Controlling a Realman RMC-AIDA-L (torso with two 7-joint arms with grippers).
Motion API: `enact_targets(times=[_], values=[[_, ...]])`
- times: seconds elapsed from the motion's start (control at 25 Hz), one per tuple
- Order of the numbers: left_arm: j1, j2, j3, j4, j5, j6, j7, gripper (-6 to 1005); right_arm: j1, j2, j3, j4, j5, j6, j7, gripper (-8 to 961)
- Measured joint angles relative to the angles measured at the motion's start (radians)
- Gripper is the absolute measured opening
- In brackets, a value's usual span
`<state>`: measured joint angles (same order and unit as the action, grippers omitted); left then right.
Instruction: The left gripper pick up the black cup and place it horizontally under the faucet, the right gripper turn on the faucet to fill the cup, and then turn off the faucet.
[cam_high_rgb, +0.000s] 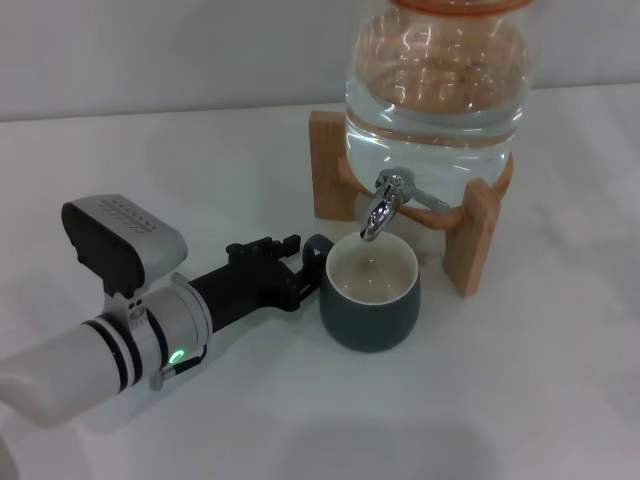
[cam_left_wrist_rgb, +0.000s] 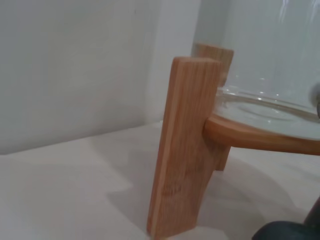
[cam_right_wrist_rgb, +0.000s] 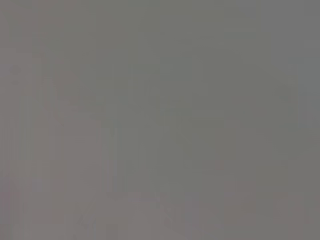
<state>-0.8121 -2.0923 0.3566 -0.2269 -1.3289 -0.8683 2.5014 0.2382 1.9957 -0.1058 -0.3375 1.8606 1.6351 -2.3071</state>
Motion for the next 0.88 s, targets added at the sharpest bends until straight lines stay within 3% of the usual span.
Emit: enact_targets(times=[0.88], values=[[0.119, 0.005, 0.000, 0.068, 0.024, -0.148, -0.006, 462, -0.004, -0.003, 0.000, -0.007, 0.000, 0.002, 0.003, 855]])
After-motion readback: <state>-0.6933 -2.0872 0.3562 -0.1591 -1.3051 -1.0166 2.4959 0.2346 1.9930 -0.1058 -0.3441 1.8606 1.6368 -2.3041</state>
